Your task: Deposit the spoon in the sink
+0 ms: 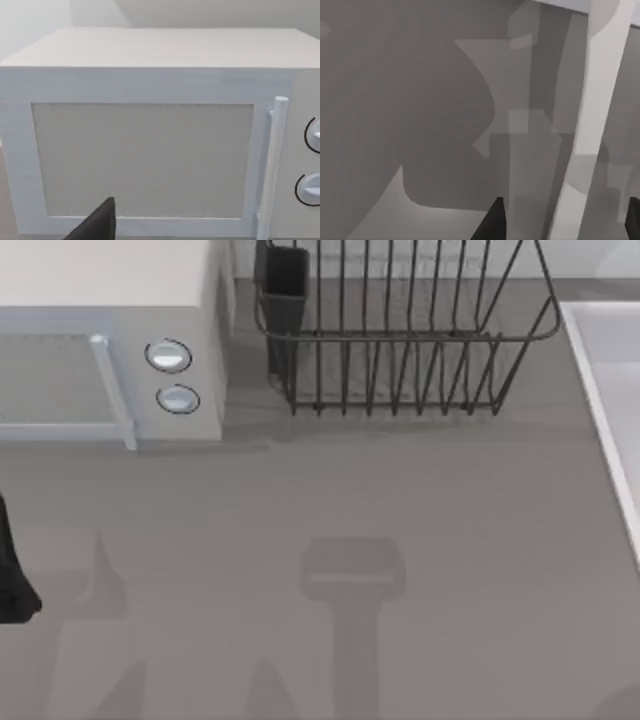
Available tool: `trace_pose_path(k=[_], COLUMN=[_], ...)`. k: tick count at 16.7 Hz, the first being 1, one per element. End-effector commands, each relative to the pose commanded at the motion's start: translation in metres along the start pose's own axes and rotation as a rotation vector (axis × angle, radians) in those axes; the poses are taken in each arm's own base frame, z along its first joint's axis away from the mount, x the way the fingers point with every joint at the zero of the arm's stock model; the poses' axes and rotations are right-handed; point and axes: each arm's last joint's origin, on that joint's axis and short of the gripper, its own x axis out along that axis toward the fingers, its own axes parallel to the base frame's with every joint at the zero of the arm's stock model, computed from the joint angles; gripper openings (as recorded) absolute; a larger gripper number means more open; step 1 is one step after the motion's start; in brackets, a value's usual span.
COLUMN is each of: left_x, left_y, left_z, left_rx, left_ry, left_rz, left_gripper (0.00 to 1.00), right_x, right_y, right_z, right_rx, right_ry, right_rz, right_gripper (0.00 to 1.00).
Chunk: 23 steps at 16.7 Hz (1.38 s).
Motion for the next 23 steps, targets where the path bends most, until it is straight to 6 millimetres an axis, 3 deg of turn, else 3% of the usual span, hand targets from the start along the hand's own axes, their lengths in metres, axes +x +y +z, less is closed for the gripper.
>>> trace_pose_path(k=[10, 17, 20, 23], left_x=[0.000, 0.000, 0.000, 0.000], left_y=[0.000, 0.000, 0.000, 0.000], left_z=[0.000, 0.000, 0.000, 0.000], left_rx=[0.000, 0.000, 0.000, 0.000], left_ry=[0.000, 0.000, 0.000, 0.000], left_rz=[0.000, 0.000, 0.000, 0.000], left_gripper=[1.00, 1.00, 1.00, 1.00], right_x=[-0.093, -0.095, -0.096, -0.097], right_y=[0.001, -0.002, -0.014, -0.031], right_z=[0.007, 0.013, 0.039, 0.082], right_rx=[0.000, 0.002, 0.002, -0.001], right_ry=[0.007, 0.017, 0.049, 0.082], right_rz=[0.006, 0.015, 0.042, 0.064], right_gripper=[0.00, 0.00, 0.00, 0.00])
